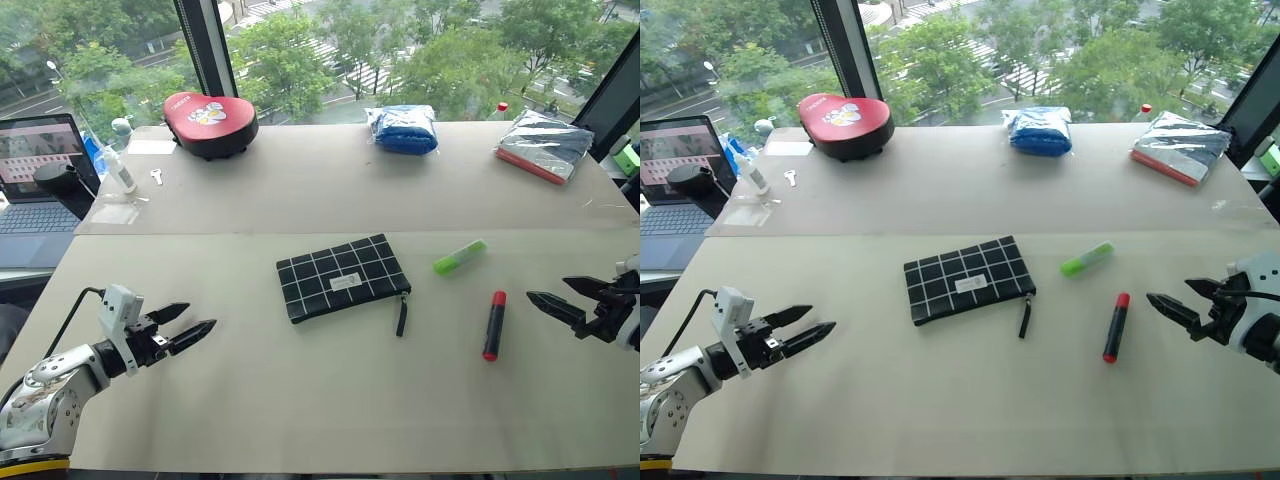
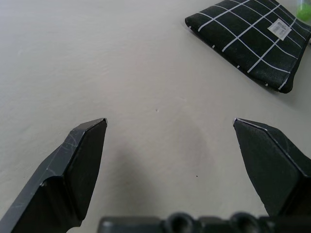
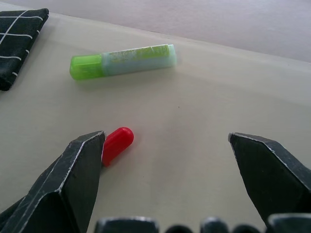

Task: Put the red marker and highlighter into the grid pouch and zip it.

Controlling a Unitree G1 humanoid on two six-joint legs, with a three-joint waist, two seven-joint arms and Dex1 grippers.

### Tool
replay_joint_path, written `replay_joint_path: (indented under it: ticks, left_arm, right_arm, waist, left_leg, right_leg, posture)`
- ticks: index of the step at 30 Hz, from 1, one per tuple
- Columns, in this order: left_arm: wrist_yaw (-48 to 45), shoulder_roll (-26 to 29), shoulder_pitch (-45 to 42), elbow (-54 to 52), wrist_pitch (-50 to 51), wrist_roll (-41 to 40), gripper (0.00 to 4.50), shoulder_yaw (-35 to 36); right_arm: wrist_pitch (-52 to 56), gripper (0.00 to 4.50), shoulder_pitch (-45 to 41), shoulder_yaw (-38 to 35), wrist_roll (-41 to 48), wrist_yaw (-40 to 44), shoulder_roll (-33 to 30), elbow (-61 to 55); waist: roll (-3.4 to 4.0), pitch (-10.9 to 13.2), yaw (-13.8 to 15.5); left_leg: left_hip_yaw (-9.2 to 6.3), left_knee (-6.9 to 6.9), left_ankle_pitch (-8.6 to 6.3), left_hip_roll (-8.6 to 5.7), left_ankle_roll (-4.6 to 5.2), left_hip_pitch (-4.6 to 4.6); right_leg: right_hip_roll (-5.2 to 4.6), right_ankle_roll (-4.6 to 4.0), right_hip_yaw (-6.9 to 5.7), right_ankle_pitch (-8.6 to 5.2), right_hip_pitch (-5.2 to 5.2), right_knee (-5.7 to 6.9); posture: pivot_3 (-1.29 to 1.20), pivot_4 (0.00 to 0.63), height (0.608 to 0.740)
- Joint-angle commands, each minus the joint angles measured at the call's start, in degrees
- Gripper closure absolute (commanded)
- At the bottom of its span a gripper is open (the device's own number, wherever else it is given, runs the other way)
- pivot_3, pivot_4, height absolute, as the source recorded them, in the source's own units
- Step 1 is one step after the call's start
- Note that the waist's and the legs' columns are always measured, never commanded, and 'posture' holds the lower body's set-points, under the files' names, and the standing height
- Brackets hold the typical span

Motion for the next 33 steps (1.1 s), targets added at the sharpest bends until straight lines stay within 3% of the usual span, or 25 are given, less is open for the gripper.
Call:
replay_joint_path:
  ticks: [1, 6, 9, 10, 13, 15, 17, 20, 25, 33]
  left_arm:
    - [-0.50, 0.81, -1.98, -0.71, -0.04, -1.16, 0.00, 1.03]
    - [-6.94, 0.84, -6.37, 5.02, -8.31, 1.42, 0.00, -1.31]
    - [-12.41, 3.54, -8.00, 11.52, -27.22, 12.53, 0.00, -6.92]
    - [-12.59, 3.54, -9.52, 13.12, -31.99, 14.49, 0.00, -7.73]
    - [-13.25, 2.92, -13.31, 15.45, -39.55, 16.64, 0.00, -9.52]
    - [-13.95, 2.70, -14.96, 16.27, -43.01, 18.02, 0.00, -11.17]
    - [-14.56, 2.59, -16.45, 17.16, -46.15, 19.57, 0.00, -13.09]
    - [-15.46, 1.85, -18.85, 17.16, -50.48, 22.19, 0.00, -17.12]
    - [-16.10, 2.21, -21.07, 18.49, -58.91, 27.99, 0.00, -22.94]
    - [-8.87, 0.71, -22.59, 20.53, -68.24, 35.73, 0.00, -26.59]
  right_arm:
    - [0.14, 0.02, -0.20, -1.57, 0.86, -0.22, -0.62, -1.12]
    - [1.03, 0.02, -1.78, -1.21, 1.48, -0.97, -0.34, -1.83]
    - [3.69, 0.65, -4.68, -0.66, 3.55, -1.00, -0.34, -2.82]
    - [4.96, 1.19, -5.66, -0.12, 4.64, -0.42, -0.53, -4.25]
    - [8.19, 1.98, -8.90, 1.43, 7.85, 0.16, -0.45, -8.50]
    - [9.94, 2.82, -11.32, 2.63, 9.79, -0.24, 0.04, -11.11]
    - [11.56, 3.37, -13.87, 4.73, 11.20, -0.90, 0.99, -13.15]
    - [12.90, 4.45, -17.89, 12.45, 11.23, -1.36, 3.95, -17.10]
    - [7.75, 4.48, -24.35, 28.39, -0.56, -4.55, 9.49, -13.82]
    - [4.89, 4.48, -27.78, 37.93, -7.59, -3.11, 12.60, -12.32]
  waist:
    - [0.00, 0.00, 0.00]
    - [0.00, 0.00, 0.18]
    - [0.00, 0.00, -0.11]
    - [0.00, 0.00, -0.19]
    - [-0.01, 0.01, -0.13]
    - [-0.01, 0.01, -0.10]
    - [-0.01, 0.01, -0.09]
    - [-0.03, -0.01, -0.20]
    - [-0.06, -0.01, -0.33]
    - [-0.06, -0.01, 0.01]
  left_leg:
    - [0.00, 0.00, 0.00, 0.00, 0.00, 0.00]
    - [0.01, 0.02, 0.00, -0.02, 0.00, 0.00]
    - [0.04, 0.01, 0.00, -0.01, -0.01, 0.01]
    - [0.15, -0.02, 0.00, 0.02, -0.01, 0.00]
    - [0.25, -0.02, -0.02, 0.11, 0.03, -0.04]
    - [0.26, 0.01, -0.02, 0.14, 0.04, -0.09]
    - [0.27, 0.02, -0.02, 0.14, 0.04, -0.15]
    - [0.29, 0.02, -0.02, 0.19, 0.04, -0.18]
    - [0.41, 0.15, -0.02, 0.29, 0.04, -0.44]
    - [0.44, 0.18, -0.01, 0.23, 0.05, -0.54]
  right_leg:
    - [0.00, 0.00, 0.00, 0.00, 0.00, 0.00]
    - [-0.02, 0.00, 0.00, 0.01, 0.01, 0.02]
    - [0.00, -0.01, 0.00, 0.01, -0.01, 0.03]
    - [-0.01, -0.04, 0.07, 0.03, -0.07, -0.01]
    - [0.01, -0.06, 0.10, 0.04, -0.10, -0.05]
    - [0.04, -0.08, 0.10, 0.07, -0.16, -0.06]
    - [0.03, -0.07, 0.10, 0.08, -0.21, -0.05]
    - [0.07, -0.07, 0.08, 0.09, -0.27, -0.05]
    - [0.13, -0.11, 0.07, 0.12, -0.52, -0.01]
    - [0.13, -0.09, 0.03, 0.16, -0.65, -0.05]
  posture:
    - [0.00, 0.150, 0.740]
    - [0.00, 0.150, 0.740]
    - [0.00, 0.150, 0.740]
    - [0.00, 0.150, 0.740]
    - [0.00, 0.150, 0.740]
    - [0.00, 0.150, 0.740]
    - [0.00, 0.150, 0.740]
    - [0.00, 0.150, 0.740]
    - [0.00, 0.150, 0.740]
    - [0.00, 0.150, 0.740]
